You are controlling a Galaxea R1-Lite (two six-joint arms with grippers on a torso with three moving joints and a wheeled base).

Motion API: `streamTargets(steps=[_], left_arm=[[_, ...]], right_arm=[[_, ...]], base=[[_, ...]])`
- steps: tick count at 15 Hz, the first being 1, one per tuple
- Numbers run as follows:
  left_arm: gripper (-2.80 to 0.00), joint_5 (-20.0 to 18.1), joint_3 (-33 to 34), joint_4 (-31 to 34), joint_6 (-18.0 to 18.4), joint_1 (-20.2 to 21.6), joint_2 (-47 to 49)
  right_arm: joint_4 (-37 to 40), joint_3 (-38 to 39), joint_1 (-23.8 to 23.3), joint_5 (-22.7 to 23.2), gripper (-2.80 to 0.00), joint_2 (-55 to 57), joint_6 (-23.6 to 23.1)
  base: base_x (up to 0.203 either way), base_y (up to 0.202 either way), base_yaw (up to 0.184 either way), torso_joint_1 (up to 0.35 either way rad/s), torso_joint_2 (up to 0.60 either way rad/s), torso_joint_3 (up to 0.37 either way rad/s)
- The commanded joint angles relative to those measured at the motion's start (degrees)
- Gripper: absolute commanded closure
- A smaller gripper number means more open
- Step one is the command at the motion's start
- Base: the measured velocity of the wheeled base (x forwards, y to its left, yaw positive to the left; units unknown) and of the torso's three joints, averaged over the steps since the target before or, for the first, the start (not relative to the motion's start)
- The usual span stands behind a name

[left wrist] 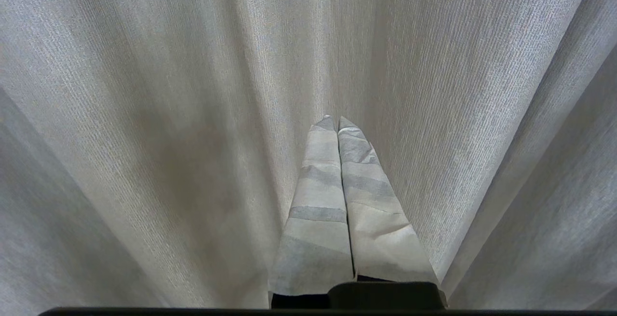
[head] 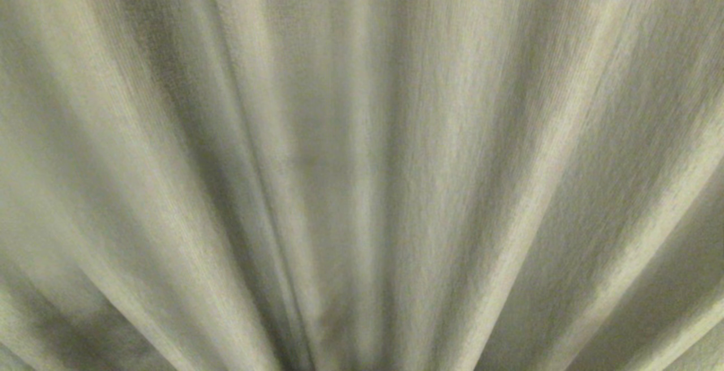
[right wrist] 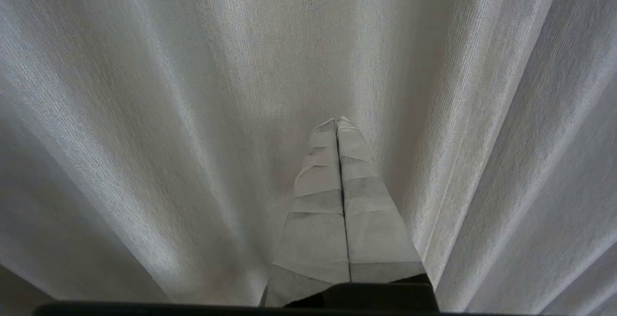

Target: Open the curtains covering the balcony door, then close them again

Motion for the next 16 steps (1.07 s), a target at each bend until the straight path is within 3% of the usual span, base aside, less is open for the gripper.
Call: streamTargets(steps=[1, 12, 16], left_arm=[[0.00, -0.02, 0.00, 0.04, 0.00, 0.00, -0.10], [0.00, -0.02, 0.00, -0.02, 0.00, 0.00, -0.10], [0.00, -0.02, 0.00, -0.02, 0.09, 0.00, -0.10]], right_arm=[[-0.02, 0.00, 0.00, -0.03, 0.00, 0.00, 0.03], [-0.02, 0.00, 0.00, -0.03, 0.00, 0.09, 0.03], [-0.02, 0.00, 0.00, 0.06, 0.00, 0.09, 0.03]], base=[[0.000, 0.000, 0.000, 0.000, 0.00, 0.000], [0.000, 0.000, 0.000, 0.000, 0.00, 0.000], [0.001, -0.126, 0.006, -0.001, 0.00, 0.002]])
